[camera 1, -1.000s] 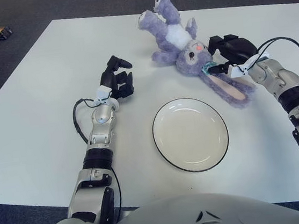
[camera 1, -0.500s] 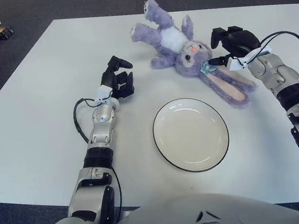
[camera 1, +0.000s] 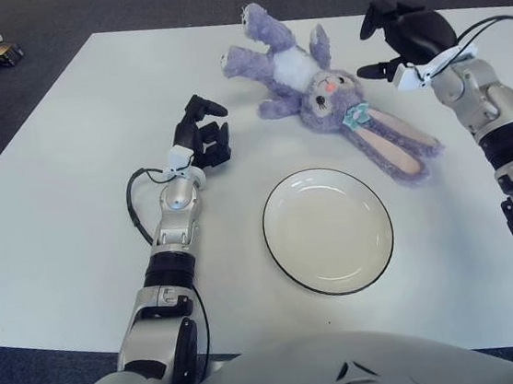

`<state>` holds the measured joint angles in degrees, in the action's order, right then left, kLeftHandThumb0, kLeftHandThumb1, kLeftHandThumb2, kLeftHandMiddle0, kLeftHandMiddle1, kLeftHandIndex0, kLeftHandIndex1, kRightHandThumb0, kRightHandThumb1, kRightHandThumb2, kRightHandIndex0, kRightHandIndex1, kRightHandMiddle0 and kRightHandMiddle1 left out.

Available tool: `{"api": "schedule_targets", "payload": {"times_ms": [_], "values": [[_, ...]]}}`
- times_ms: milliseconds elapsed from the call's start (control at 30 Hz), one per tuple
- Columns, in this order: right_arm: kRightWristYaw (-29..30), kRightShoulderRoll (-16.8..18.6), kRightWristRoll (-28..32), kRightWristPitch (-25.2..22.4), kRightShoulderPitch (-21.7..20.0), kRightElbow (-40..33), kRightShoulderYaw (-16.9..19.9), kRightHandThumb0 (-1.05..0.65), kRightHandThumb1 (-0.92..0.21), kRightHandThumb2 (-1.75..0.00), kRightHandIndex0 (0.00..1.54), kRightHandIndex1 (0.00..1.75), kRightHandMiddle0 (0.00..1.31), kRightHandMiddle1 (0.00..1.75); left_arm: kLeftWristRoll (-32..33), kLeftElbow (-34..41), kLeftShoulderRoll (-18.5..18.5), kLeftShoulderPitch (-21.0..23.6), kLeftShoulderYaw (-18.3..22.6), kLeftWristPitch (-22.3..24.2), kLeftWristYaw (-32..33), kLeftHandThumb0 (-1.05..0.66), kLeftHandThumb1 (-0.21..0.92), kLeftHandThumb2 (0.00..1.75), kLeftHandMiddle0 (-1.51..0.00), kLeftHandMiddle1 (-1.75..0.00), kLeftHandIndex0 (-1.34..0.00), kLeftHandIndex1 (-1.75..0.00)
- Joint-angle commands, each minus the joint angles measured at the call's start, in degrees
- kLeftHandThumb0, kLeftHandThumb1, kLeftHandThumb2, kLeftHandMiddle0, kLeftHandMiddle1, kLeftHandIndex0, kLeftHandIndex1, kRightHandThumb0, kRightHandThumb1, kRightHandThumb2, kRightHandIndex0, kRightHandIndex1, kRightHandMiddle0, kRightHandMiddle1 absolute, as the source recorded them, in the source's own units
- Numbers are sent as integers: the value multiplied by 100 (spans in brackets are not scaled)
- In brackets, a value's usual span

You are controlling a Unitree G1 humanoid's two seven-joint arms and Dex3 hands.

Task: Put the doll into the plate.

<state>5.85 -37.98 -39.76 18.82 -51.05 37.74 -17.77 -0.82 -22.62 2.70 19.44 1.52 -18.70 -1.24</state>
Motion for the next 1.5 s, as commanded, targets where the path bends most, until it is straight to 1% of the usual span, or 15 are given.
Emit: {"api": "schedule_targets", "payload": {"times_ms": [0,133,300,333,533,867,1100,1333,1467], "values": [[-42,-57,-37,-158,-189,67,70,-77,-92,-63,32,124,0,151,-32,-184,-71,-217,-25,-69,47,-40,57,100,-105,-175,-42,-175],[-122,-36,-74,-332,-219,-107,74,-78,-92,-65,30,129,0,152,-14,-225,-74,-196,-28,-96,27,-41,56,101,-106,-175,-42,-175],[-291,-31,-101,-488,-106,-439,40,-80,-92,-67,28,132,0,151,-15,-287,-78,-170,-31,-166,37,-41,55,102,-106,-175,-42,-175],[-325,-9,-115,-527,-28,-547,21,-80,-92,-67,28,132,0,150,-27,-294,-79,-166,-35,-163,49,-41,55,102,-106,-175,-42,-175],[-561,59,-70,-671,185,-858,0,-82,-92,-66,25,129,0,139,-42,-316,-84,-150,-55,-121,62,-41,54,103,-109,-175,-43,-175],[-781,227,78,-523,398,-966,20,-85,-92,-64,26,118,0,120,12,-309,-113,-151,-67,-122,15,-41,55,102,-107,-175,-43,-175],[-1068,323,122,-443,503,-1025,-33,-87,-92,-60,21,109,0,105,2,-326,-130,-142,-85,-173,14,-41,55,102,-107,-175,-43,-175],[-1285,403,169,-407,607,-1139,-21,-88,-92,-59,20,104,0,99,6,-348,-130,-131,-93,-216,3,-41,55,103,-109,-175,-43,-175],[-1428,441,240,-300,665,-1159,-35,-90,-92,-63,19,102,0,96,28,-353,-135,-125,-97,-229,-21,-41,54,103,-110,-175,-43,-175]]}}
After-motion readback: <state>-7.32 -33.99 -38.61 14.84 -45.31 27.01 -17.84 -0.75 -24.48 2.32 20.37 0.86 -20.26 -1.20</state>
